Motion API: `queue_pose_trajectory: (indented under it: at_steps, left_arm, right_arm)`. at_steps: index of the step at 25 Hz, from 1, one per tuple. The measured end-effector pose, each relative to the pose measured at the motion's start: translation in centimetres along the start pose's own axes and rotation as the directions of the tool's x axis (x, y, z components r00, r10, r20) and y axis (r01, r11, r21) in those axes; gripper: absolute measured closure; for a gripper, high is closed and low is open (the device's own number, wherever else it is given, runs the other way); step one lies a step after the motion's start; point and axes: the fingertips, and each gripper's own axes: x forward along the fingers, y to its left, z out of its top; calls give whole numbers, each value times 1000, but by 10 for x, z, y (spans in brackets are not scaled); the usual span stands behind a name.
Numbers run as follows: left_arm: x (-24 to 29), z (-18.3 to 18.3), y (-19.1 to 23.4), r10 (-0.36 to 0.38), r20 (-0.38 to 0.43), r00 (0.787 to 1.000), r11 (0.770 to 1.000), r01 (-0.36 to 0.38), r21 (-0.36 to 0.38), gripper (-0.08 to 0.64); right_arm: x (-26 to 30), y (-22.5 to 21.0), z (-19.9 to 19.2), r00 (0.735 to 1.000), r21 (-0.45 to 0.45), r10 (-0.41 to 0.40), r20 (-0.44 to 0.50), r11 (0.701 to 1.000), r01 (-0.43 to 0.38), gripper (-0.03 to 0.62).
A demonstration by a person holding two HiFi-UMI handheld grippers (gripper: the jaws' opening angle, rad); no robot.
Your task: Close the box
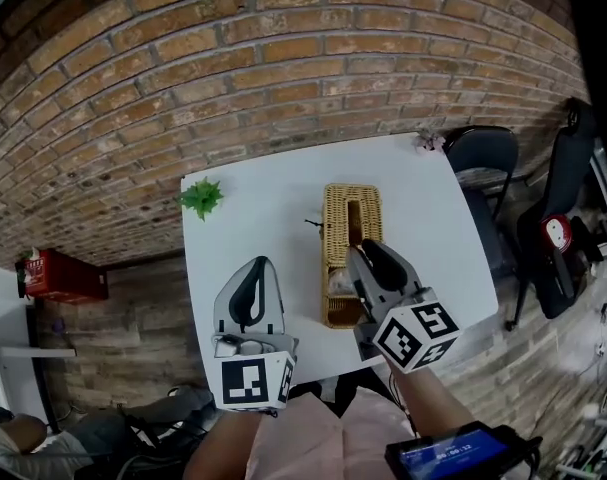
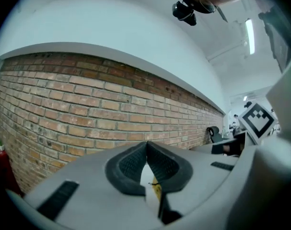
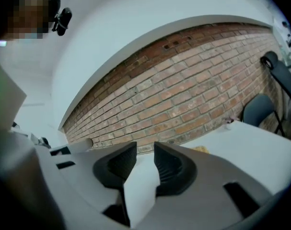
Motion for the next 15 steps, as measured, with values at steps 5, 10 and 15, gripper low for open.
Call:
queue_pose_trajectory:
  at_steps: [5,10,15]
  left_arm:
    - [-1,47,-16,-37,88,995,999,33,39,549]
    - [-2,84,-31,-76,147,986,995,65,81,549]
    - [-8,101,-47,-113,166,980,990,98,100,549]
  right_arm:
    - [-19,29,33,997,-197,-7,73,980,22,502]
    - [-39,42,60,987,-308,-41,157,947,88,569]
    - [-55,48,75,977,-367,-57,205,921,130,592]
